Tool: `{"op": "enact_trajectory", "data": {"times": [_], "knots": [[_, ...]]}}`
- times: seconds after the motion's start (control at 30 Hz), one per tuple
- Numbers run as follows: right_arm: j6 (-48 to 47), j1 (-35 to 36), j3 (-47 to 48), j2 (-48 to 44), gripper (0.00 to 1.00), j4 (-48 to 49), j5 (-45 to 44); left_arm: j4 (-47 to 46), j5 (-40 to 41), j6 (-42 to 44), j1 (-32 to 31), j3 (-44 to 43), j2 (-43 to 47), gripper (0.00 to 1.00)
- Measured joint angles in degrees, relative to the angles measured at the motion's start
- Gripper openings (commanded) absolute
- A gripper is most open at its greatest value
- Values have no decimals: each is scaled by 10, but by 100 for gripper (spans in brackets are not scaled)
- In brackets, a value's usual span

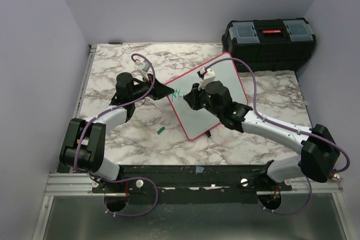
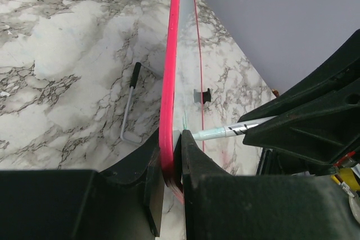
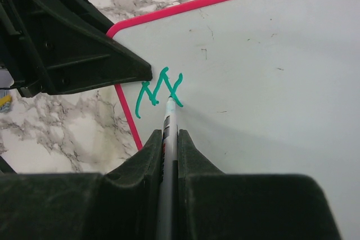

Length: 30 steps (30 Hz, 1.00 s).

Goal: Write a sentence on the whiteboard

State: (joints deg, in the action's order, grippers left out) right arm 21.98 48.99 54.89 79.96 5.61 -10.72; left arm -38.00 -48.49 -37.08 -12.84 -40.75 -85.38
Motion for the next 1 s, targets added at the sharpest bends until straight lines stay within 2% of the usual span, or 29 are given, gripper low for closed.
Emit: {"op": "enact_trajectory", "data": {"times": [0.5, 1.0], "knots": [[0, 0, -10, -10, 1, -17, -16, 0, 0, 0, 0, 0, 0, 0], [-20, 0, 48, 18, 1, -40, -59, 0, 0, 0, 0, 0, 0, 0]]}}
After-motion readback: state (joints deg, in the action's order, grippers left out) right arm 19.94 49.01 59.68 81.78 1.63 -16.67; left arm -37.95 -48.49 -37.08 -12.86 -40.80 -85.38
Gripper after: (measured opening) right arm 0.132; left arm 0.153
